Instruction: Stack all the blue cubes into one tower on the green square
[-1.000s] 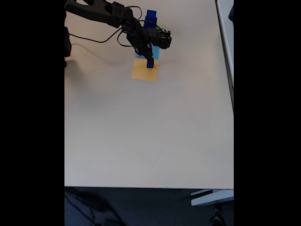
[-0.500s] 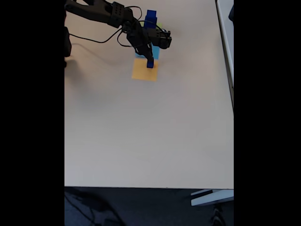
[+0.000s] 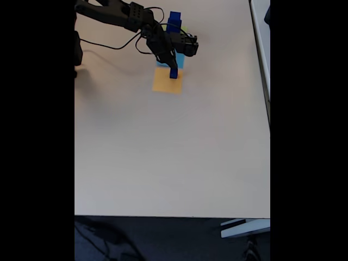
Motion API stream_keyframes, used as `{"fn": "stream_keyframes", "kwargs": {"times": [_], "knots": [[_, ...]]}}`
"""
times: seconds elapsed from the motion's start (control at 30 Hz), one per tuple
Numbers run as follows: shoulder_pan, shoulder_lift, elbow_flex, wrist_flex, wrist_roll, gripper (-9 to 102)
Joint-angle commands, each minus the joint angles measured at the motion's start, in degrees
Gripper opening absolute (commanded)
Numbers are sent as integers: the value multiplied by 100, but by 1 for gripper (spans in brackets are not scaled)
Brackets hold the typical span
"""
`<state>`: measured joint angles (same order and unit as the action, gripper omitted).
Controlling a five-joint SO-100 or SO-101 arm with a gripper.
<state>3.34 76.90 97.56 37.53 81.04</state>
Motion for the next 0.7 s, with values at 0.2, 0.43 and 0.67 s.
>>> {"fn": "stream_keyframes", "kwargs": {"times": [0.2,0.43,0.67], "knots": [[-264,-88,-1617,1573,316,0],[-694,-501,-1811,1608,1134,0],[-1002,-694,-1521,1143,1626,0]]}}
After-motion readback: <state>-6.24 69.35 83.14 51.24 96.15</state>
